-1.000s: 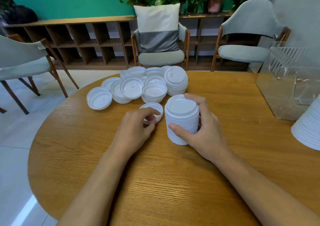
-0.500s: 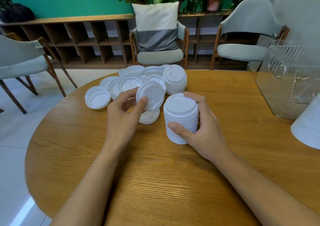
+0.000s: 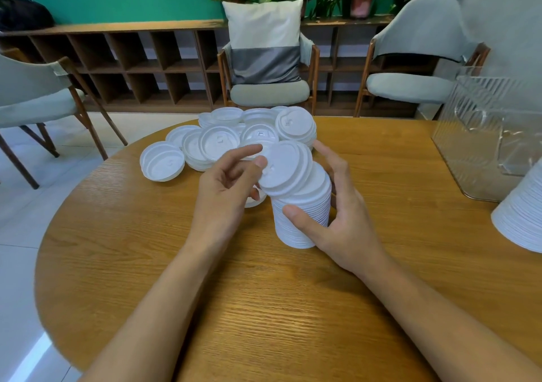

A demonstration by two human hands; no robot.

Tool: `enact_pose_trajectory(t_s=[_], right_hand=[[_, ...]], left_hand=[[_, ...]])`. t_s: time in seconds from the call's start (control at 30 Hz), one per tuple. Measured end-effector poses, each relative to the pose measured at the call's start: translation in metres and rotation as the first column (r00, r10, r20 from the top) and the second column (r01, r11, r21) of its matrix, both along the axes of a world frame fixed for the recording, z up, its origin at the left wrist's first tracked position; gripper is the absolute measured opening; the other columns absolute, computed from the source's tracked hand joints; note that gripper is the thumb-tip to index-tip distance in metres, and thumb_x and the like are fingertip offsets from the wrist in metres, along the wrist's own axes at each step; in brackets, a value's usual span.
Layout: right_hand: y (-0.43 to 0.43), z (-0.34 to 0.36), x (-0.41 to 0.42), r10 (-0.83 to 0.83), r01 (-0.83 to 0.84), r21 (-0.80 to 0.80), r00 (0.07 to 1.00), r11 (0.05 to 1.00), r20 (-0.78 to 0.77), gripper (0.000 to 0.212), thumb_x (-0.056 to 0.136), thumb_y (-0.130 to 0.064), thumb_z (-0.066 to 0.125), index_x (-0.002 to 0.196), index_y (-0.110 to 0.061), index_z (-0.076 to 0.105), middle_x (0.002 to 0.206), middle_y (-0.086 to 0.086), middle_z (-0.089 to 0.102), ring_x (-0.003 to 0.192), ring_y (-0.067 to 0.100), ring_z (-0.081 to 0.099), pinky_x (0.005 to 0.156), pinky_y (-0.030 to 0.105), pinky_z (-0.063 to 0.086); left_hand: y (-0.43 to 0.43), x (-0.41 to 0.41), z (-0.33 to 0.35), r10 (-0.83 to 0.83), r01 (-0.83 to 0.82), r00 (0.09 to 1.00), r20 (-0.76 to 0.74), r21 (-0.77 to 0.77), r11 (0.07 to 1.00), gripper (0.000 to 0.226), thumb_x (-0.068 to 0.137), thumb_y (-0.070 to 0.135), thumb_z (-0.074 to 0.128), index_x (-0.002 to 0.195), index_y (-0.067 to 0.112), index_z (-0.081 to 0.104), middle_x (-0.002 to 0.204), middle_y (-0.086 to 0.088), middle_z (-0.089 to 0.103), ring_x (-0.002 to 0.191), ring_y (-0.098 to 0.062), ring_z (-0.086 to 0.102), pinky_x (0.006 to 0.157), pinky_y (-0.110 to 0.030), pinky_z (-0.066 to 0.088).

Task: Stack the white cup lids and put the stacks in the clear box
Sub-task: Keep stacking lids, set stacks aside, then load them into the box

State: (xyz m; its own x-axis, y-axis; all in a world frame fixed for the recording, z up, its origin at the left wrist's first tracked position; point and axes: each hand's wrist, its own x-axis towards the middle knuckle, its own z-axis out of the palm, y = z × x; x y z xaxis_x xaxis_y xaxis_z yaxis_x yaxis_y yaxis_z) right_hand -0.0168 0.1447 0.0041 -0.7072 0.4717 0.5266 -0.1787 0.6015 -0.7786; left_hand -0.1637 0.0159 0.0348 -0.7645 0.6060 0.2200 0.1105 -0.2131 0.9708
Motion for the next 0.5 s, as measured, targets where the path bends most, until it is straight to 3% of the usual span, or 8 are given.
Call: enact_pose_trajectory(t_s=[0.07, 0.17, 0.23, 0.33, 0.43, 0.5], right_hand=[[-0.001, 0.0, 0.0, 0.01, -0.01, 0.024, 1.0, 1.0, 0.003, 0.087, 0.086, -0.048, 0.078, 0.156, -0.045, 0.027, 0.151, -0.012, 0.052, 0.138, 0.014, 0.053, 0.109, 0.045, 0.05], [-0.003, -0.001, -0.001, 0.0, 0.0, 0.07, 1.0, 0.998, 0.001, 0.083, 0.086, -0.049, 0.076, 0.156, -0.038, 0.032, 0.152, -0.014, 0.05, 0.141, 0.012, 0.05, 0.113, 0.038, 0.047], [-0.004, -0.001, -0.002, -0.007, 0.006, 0.077, 1.0, 0.997, 0.007, 0.081, 0.086, -0.052, 0.075, 0.154, -0.035, 0.036, 0.149, -0.012, 0.051, 0.139, 0.013, 0.051, 0.111, 0.033, 0.047], [-0.005, -0.001, -0.002, -0.021, 0.02, 0.077, 1.0, 0.997, 0.014, 0.08, 0.084, -0.053, 0.075, 0.152, -0.03, 0.041, 0.144, -0.01, 0.054, 0.135, 0.014, 0.054, 0.107, 0.027, 0.047], [-0.005, 0.0, -0.001, -0.014, 0.013, 0.058, 1.0, 0.998, 0.013, 0.081, 0.085, -0.047, 0.08, 0.153, -0.029, 0.041, 0.144, -0.009, 0.055, 0.134, 0.014, 0.055, 0.106, 0.034, 0.05], [-0.006, 0.001, 0.0, -0.008, 0.008, 0.048, 1.0, 0.999, 0.018, 0.083, 0.085, -0.043, 0.083, 0.155, -0.032, 0.039, 0.146, -0.012, 0.054, 0.136, 0.013, 0.054, 0.107, 0.039, 0.052]], left_hand=[[0.0, 0.001, 0.001, 0.014, -0.014, 0.999, -0.043, 0.01, 1.0, 0.015, 0.099, 0.018, 0.07, 0.111, 0.011, 0.075, 0.086, 0.0, 0.072, 0.076, -0.016, 0.061, 0.074, -0.031, 0.053], [0.0, 0.003, 0.0, 0.01, -0.011, 0.991, -0.135, -0.003, 1.0, 0.016, 0.102, 0.02, 0.066, 0.105, 0.009, 0.077, 0.096, -0.005, 0.078, 0.09, -0.025, 0.07, 0.081, -0.038, 0.057], [0.0, 0.006, 0.0, -0.006, 0.0, 0.982, -0.189, -0.027, 1.0, 0.025, 0.105, 0.03, 0.062, 0.109, 0.012, 0.079, 0.101, -0.004, 0.079, 0.1, -0.027, 0.072, 0.084, -0.038, 0.057], [-0.002, 0.011, 0.0, -0.04, 0.006, 0.945, -0.325, -0.103, 0.995, 0.042, 0.091, 0.057, 0.067, 0.114, 0.023, 0.078, 0.108, 0.008, 0.074, 0.103, -0.014, 0.068, 0.085, -0.027, 0.053], [-0.002, 0.013, -0.001, -0.044, -0.03, 0.911, -0.409, -0.171, 0.985, 0.055, 0.071, 0.063, 0.078, 0.118, 0.034, 0.074, 0.113, 0.012, 0.066, 0.108, -0.011, 0.063, 0.084, -0.024, 0.052], [-0.003, 0.012, -0.001, -0.071, 0.007, 0.913, -0.401, -0.158, 0.987, 0.059, 0.071, 0.057, 0.081, 0.125, 0.033, 0.072, 0.117, 0.01, 0.068, 0.112, -0.013, 0.064, 0.088, -0.026, 0.053]])
